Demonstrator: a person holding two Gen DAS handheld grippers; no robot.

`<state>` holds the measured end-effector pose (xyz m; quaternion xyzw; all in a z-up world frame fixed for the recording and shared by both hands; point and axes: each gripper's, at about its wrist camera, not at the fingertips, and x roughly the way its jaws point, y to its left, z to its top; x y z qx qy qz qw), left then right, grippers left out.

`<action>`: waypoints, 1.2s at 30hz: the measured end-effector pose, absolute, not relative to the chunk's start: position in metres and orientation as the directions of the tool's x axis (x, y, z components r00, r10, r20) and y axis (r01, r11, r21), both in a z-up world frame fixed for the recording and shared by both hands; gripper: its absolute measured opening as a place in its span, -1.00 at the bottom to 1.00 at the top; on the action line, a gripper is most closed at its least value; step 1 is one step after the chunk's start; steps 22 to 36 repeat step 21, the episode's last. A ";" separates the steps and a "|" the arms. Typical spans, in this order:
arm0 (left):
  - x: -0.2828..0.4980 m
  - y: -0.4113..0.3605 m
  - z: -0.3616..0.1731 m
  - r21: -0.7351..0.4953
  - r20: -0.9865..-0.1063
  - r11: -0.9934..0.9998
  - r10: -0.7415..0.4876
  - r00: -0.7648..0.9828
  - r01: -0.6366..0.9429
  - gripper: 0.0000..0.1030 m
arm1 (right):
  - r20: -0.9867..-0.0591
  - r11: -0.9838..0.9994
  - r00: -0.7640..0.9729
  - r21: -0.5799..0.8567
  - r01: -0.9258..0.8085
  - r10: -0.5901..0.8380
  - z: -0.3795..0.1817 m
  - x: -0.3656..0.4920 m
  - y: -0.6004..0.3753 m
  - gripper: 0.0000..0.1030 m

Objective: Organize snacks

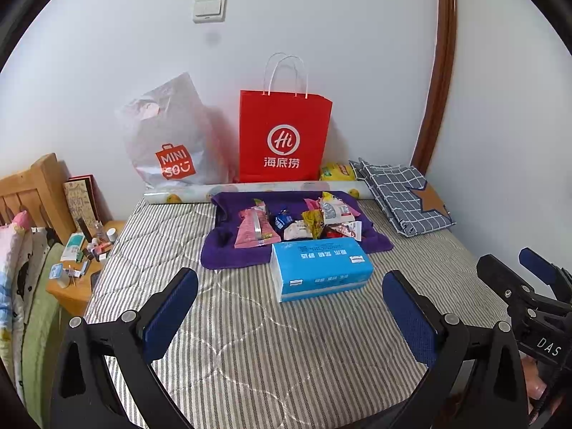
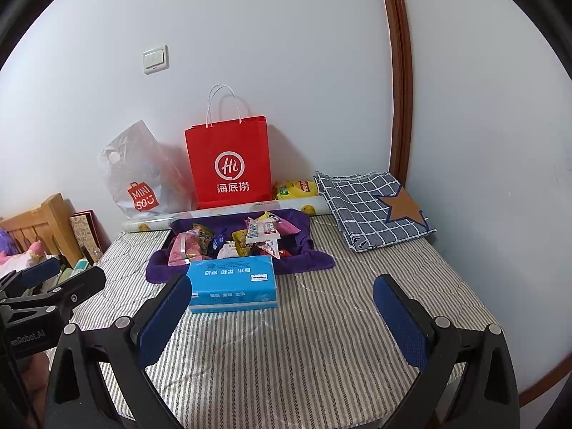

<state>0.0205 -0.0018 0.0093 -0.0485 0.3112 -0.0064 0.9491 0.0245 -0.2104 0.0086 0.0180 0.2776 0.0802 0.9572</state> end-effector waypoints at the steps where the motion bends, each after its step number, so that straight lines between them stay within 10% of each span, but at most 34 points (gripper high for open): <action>1: 0.020 -0.002 0.009 -0.097 -0.590 0.995 -0.043 0.806 -0.017 0.98 | -0.528 0.986 0.833 0.079 -0.144 0.164 0.009 0.025 -0.210 0.99; 36: 0.019 0.001 0.009 -0.109 -0.589 0.994 -0.047 0.807 -0.021 0.98 | -0.515 0.984 0.838 0.080 -0.159 0.177 0.010 0.019 -0.205 0.99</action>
